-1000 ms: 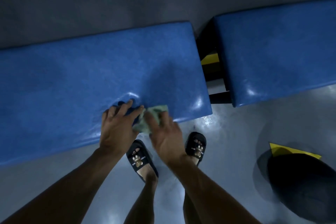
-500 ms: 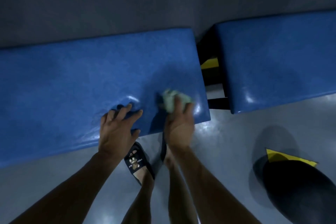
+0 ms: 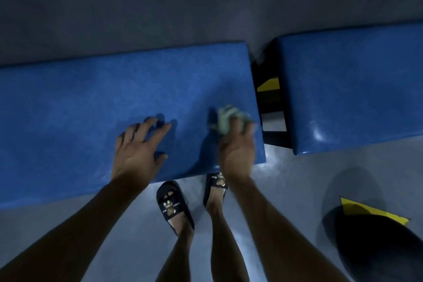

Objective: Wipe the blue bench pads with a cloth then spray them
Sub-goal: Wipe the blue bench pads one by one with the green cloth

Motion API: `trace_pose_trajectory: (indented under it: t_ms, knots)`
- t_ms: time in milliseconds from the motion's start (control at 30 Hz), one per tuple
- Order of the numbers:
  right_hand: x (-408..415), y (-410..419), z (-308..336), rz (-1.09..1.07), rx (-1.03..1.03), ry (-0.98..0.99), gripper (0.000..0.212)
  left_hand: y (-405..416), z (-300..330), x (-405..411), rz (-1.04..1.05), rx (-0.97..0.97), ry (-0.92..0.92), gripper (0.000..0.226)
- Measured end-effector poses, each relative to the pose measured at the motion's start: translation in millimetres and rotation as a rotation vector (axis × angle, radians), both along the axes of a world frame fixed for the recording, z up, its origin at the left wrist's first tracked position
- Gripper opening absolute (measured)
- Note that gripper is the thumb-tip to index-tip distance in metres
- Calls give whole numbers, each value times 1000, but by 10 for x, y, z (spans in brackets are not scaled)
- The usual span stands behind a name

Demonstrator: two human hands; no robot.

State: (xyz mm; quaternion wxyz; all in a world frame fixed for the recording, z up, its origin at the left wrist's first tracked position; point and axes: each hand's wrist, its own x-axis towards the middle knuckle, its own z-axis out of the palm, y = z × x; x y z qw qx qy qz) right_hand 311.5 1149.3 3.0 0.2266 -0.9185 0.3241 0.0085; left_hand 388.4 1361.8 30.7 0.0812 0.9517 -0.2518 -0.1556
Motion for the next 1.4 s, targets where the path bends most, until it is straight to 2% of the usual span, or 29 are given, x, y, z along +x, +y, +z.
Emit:
trace_pose_trajectory:
  t_ms: [100, 167, 233, 333, 400, 467, 533, 633, 700, 767, 833, 900, 967, 1033, 1133, 1200, 1233, 1300, 1400]
  knots:
    - [-68, 427, 48, 585, -62, -49, 45, -14, -31, 134, -3, 70, 14, 90]
    - [-18, 143, 47, 726, -142, -87, 47, -14, -63, 159, -2, 93, 24, 92]
    - [46, -359, -16, 620, -244, -64, 47, -24, -83, 152, 6, 99, 33, 94]
    - [131, -950, -31, 138, -175, 74, 43, -47, -98, 156, 23, 94, 37, 95]
    - [222, -882, -50, -165, -38, 113, 42, -41, -107, 146, 33, 91, 32, 95]
    - [285, -547, -60, -210, -18, 51, 42, -56, -109, 140, 35, 87, 24, 96]
    - [268, -81, -41, 51, -60, -11, 43, -62, -111, 149, 36, 83, 22, 96]
    - [152, 243, -37, 685, -133, -107, 46, -61, -103, 176, 38, 100, 19, 97]
    - [238, -133, -93, 827, -209, -111, 51, -69, -91, 186, 26, 116, 14, 96]
    - [364, -672, -136, 706, -310, -31, 53, -81, -83, 204, 19, 116, 14, 94]
    - [469, -1072, -81, 389, -274, 38, 50, -82, -88, 220, 16, 108, 7, 94]
    - [551, -1078, -63, 94, -192, 75, 50, -82, -88, 202, 21, 110, -1, 94]
    - [586, -780, -89, -22, -120, 63, 52, -100, -83, 170, 34, 102, -1, 94]
    - [547, -362, -110, 150, -126, 20, 52, -121, -72, 179, 43, 103, 24, 93]
    - [372, 61, -138, 717, -190, -128, 51, -105, -74, 216, 53, 134, 38, 91]
    - [440, -184, -146, 915, -246, -201, 50, -100, -73, 203, 54, 133, 37, 92]
    - [531, -417, -135, 925, -306, -183, 50, -106, -69, 201, 52, 132, 37, 93]
    - [730, -907, -123, 738, -382, -68, 52, -118, -68, 208, 44, 132, 37, 94]
    - [920, -1207, -36, 222, -290, 33, 52, -117, -73, 227, 40, 123, 34, 95]
